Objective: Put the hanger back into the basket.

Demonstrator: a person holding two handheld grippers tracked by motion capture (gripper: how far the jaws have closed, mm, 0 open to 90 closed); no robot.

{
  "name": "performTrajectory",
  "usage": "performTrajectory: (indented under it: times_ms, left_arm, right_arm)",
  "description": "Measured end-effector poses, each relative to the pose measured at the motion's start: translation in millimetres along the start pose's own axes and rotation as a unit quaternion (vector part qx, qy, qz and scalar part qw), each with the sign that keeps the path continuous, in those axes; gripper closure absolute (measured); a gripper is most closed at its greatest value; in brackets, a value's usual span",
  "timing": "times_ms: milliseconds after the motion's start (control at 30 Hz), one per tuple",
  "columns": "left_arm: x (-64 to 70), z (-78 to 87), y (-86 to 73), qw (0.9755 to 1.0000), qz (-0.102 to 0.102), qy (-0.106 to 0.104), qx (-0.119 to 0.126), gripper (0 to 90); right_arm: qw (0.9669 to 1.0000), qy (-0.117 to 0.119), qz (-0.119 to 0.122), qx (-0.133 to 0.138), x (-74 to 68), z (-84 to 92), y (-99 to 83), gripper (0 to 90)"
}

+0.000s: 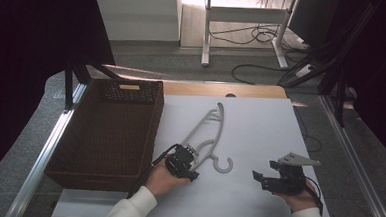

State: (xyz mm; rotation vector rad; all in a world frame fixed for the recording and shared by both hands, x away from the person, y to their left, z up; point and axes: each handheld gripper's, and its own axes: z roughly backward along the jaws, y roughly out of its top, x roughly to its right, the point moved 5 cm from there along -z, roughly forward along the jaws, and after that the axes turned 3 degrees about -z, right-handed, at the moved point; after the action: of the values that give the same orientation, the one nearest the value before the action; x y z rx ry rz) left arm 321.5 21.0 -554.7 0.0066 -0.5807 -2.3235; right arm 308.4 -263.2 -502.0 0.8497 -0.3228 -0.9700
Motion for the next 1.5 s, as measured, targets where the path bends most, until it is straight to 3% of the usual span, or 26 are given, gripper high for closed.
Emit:
performTrajectory:
  times_ms: [133,467,700,1133,1500]
  left_arm:
    - [-2.0,0.6,0.1,1.0,0.004,0.0,0.001,59.1]
    - [-2.8,0.3,-0.5,0.9994,-0.006,0.033,-0.004,74.1]
    - [-2.4,0.0,0.0,0.9992,-0.013,0.038,-0.007,80.8]
    - [-3.3,0.8,0.8,0.9995,-0.014,0.028,-0.005,81.8]
    - [1.4,18.5,6.8,0.9987,-0.004,-0.007,0.05,81.9]
  right_arm:
    - [1.0,0.0,-0.001,0.0,0.2,0.1,-0.2,23.5]
    - [1.0,-0.002,0.0,0.0,0.7,0.0,0.0,23.5]
    - [1.0,-0.004,-0.001,-0.001,1.4,-0.4,0.1,23.5]
    - [0.9999,-0.011,-0.006,0.0,4.6,0.2,-0.1,23.5]
    - [0.9998,-0.016,-0.01,0.004,8.4,3.3,0.3,23.5]
